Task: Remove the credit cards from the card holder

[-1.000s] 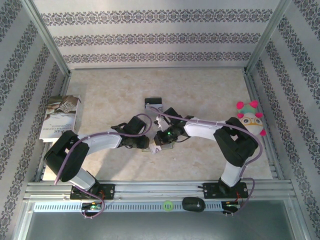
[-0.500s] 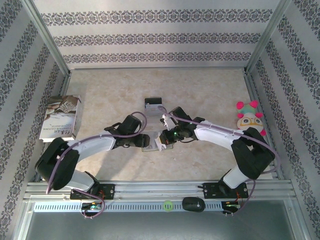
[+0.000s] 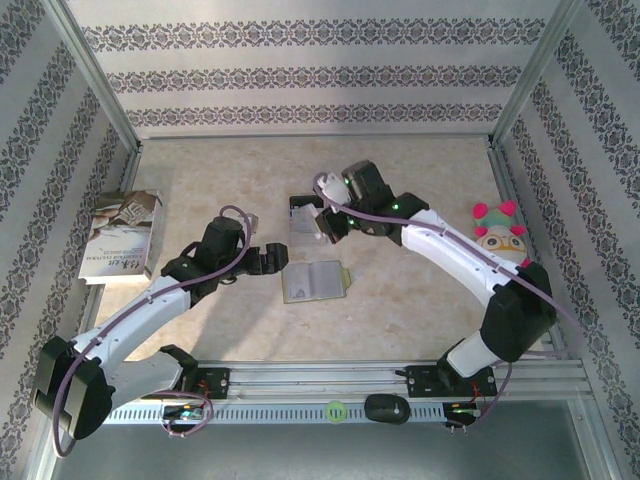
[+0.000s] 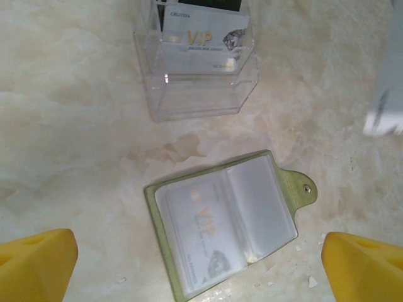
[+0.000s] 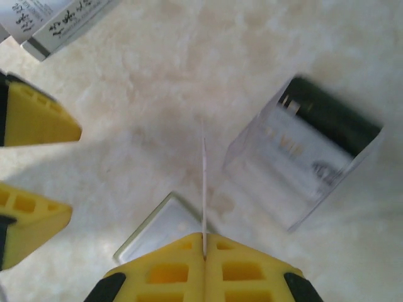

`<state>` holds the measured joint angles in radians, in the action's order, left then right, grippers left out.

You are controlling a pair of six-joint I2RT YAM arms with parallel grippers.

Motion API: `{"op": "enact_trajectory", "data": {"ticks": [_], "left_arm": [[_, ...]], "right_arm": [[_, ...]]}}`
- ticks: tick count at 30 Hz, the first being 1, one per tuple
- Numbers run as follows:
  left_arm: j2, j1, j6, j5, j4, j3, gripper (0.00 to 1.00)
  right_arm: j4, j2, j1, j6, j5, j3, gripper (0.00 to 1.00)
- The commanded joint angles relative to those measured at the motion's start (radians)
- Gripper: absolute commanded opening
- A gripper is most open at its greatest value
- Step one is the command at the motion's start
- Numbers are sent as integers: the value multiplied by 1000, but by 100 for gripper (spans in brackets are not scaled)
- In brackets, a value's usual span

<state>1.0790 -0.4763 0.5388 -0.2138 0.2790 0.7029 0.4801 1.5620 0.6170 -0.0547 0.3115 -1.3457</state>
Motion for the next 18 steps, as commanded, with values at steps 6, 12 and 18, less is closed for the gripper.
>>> {"op": "enact_trajectory", "data": {"ticks": [6,12,18], "left_arm": [[-17,67,52,-2,94,-1,100],[-6,102,44,4,121,24,100],[51,127,30,-12,127,48,100]], "right_arm": [[311,252,-15,-494,-49,-351,0],[355,386,-23,-662,-117,-492,0],[399,511,-23,-763,-170,-606,0]]}}
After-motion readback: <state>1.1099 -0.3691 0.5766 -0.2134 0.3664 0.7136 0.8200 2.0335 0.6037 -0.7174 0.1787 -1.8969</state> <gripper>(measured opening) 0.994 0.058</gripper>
